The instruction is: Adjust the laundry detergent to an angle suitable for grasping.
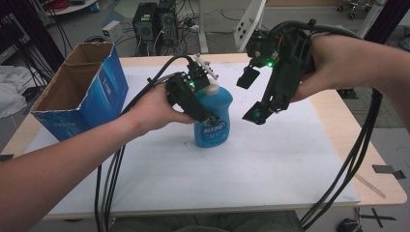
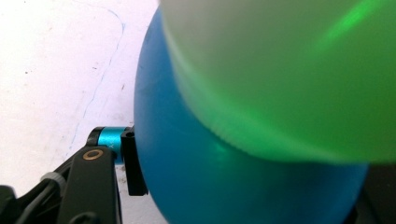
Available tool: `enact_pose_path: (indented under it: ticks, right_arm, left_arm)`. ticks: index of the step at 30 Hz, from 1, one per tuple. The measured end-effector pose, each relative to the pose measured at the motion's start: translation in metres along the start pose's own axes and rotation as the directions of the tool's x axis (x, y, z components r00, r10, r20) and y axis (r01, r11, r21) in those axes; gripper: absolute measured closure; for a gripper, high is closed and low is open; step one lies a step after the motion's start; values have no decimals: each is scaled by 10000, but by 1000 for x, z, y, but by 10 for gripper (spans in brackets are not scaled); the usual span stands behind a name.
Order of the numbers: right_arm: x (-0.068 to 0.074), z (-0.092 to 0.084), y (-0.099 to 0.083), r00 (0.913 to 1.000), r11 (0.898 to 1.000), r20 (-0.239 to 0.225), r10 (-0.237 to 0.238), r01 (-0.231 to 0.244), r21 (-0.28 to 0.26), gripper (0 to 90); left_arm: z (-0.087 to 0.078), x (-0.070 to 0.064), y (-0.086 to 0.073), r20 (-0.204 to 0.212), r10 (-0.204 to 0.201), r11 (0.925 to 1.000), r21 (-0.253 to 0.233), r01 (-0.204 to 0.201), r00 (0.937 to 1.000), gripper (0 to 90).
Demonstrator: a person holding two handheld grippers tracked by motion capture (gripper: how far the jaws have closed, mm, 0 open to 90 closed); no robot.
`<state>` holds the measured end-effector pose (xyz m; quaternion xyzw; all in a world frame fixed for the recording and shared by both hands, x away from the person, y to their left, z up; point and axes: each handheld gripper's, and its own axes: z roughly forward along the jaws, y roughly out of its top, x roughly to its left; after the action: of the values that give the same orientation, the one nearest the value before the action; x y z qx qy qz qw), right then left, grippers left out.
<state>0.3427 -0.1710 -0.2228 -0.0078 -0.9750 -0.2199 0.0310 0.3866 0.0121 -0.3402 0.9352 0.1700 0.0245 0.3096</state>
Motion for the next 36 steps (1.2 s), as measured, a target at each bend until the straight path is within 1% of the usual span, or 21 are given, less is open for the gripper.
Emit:
enact_pose_path:
  ticks: [2,3,4,10,14,18,22,25,26,29,30,32,35,36]
  right_arm:
    - [0,0,0,10000,10000,9,6,-6,4,128]
    - [0,0,-1,10000,10000,3,12,-12,-1,128]
    - [0,1,-1,10000,10000,-7,14,-14,4,128]
    - [-1,1,-1,10000,10000,-17,40,-40,-6,128]
    - [-1,2,-2,10000,10000,-23,43,-43,13,128]
    - [-1,1,-2,10000,10000,-15,51,-51,-39,128]
    - [-1,0,-3,10000,9999,24,78,-78,-85,128]
    - [-1,0,-4,9999,9999,35,103,-103,-101,128]
    - [-1,-1,-4,9999,9999,36,111,-110,-90,128]
    - [-1,-1,-3,9999,9999,40,109,-109,-86,128]
    - [-1,-1,-3,9999,9999,41,113,-112,-102,128]
    - [-1,-1,-3,9999,9999,55,102,-101,-85,128]
    - [0,0,-3,9999,9999,45,92,-92,-74,128]
    - [0,0,-2,9999,9999,48,98,-97,-79,128]
  left_arm:
    - [1,0,-1,42,-139,9998,-135,139,9999,400]
    - [1,1,-1,98,-119,9998,-139,120,9999,407]
    - [0,0,-1,64,-84,9999,-132,85,9999,426]
    - [0,-1,-1,22,-83,9999,-133,83,10000,430]
    - [0,-1,-1,-28,3,9999,-159,-3,10000,437]
    - [0,0,-2,134,218,9995,-236,-215,9997,443]
    - [-3,0,-4,220,717,9970,-304,-710,9972,446]
    - [-8,2,-7,425,873,9951,-510,-851,9953,448]
    - [-10,3,-8,492,928,9939,-652,-895,9945,448]
    - [-18,4,-12,782,1333,9887,-802,-1270,9880,448]
    - [-20,5,-13,890,1565,9857,-767,-1499,9837,448]
    - [-23,5,-17,1037,1592,9849,-850,-1507,9818,448]
    - [-26,6,-22,1302,1938,9794,-822,-1842,9724,449]
    - [-27,6,-24,1363,1930,9795,-843,-1827,9717,449]
